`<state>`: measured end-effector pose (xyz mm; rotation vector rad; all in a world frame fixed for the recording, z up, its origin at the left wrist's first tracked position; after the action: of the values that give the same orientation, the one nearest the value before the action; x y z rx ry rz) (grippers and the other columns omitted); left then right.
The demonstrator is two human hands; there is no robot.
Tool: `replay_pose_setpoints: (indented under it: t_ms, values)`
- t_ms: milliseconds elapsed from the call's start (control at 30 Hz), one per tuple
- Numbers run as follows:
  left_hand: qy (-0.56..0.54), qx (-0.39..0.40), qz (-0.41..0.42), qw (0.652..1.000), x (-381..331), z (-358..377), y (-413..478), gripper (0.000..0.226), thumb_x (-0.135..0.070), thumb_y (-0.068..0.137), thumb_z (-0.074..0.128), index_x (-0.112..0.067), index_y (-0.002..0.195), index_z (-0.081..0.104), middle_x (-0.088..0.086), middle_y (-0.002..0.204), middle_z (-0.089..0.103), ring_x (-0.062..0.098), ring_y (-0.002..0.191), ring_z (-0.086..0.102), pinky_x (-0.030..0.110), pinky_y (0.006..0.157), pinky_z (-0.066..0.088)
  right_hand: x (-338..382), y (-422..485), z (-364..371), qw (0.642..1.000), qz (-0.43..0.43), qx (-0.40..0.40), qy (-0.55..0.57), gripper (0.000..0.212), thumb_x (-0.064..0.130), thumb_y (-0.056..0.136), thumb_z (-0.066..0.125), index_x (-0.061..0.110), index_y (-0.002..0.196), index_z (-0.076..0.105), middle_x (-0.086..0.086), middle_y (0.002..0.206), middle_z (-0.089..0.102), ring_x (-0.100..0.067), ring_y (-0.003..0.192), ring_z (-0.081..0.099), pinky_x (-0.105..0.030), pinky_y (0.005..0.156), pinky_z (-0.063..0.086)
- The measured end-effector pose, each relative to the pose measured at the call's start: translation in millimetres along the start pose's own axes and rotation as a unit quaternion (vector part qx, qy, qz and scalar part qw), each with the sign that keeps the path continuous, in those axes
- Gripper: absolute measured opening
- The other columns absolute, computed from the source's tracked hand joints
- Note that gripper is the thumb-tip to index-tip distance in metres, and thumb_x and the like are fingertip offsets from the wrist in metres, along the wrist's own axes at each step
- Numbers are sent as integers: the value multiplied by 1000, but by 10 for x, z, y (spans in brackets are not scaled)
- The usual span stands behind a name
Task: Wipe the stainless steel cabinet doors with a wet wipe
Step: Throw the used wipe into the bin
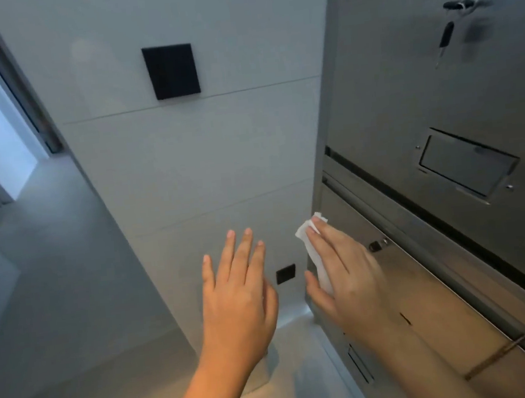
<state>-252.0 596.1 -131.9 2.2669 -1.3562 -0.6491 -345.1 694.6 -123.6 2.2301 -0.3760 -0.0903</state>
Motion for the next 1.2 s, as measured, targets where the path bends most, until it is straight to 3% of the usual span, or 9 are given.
replay_pose_setpoints:
  t_ms: [67, 367, 500, 667, 933, 1200]
  values:
    - [5, -3, -11, 1000, 128, -99, -127, 49, -19, 80, 35, -1, 116, 63, 16, 130, 55, 38, 124, 46, 63, 92, 36, 164, -19, 31, 1000, 0, 5, 8, 45, 19, 82, 53, -4, 121, 57, -17, 126, 57, -24, 115, 57, -32, 87, 51]
    - [9, -9, -47, 999, 578, -584, -865, 49, -20, 81, 35, 0, 115, 63, 16, 130, 55, 40, 123, 47, 65, 90, 37, 998, -176, 0, 999, 3, 20, 47, 47, 19, 81, 51, -3, 123, 56, -15, 130, 55, -19, 121, 47, -28, 93, 42]
    - [10, -19, -64, 998, 758, -753, -1102, 47, -19, 82, 36, 1, 115, 63, 16, 129, 56, 40, 123, 47, 65, 90, 37, 1285, -259, 10, 998, 5, 29, 56, 50, 10, 75, 67, -3, 122, 57, -15, 129, 55, -20, 120, 48, -29, 92, 43]
    - [8, -21, -83, 996, 884, -763, -1285, 42, -8, 74, 55, 1, 114, 63, 17, 129, 56, 41, 123, 47, 66, 90, 36, 1504, -323, 118, 996, -4, 64, 67, 59, 5, 67, 77, -5, 121, 57, -17, 128, 55, -28, 116, 57, -35, 87, 50]
    - [15, 6, -85, 996, 1090, -455, -1062, 42, -8, 74, 56, 1, 114, 63, 17, 129, 56, 40, 123, 47, 66, 89, 37, 1353, -169, 533, 994, 2, 75, 77, 60, 4, 67, 77, -5, 122, 56, -18, 128, 55, -29, 116, 57, -37, 88, 49]
    - [-6, 51, -107, 993, 1437, 280, -367, 51, 2, 69, 73, 3, 119, 60, 18, 133, 51, 41, 125, 44, 65, 92, 34, 814, 230, 1359, 990, 27, 89, 106, 62, 0, 62, 80, -7, 119, 57, -22, 125, 56, -33, 110, 60, -42, 83, 52]
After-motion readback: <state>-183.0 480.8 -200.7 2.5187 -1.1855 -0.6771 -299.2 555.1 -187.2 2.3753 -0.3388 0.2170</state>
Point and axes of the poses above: each hand's wrist, its own y-axis towards the middle knuckle, its own z-axis out of the palm, x = y × z, the point moved 6 cm from there along y, towards the middle knuckle
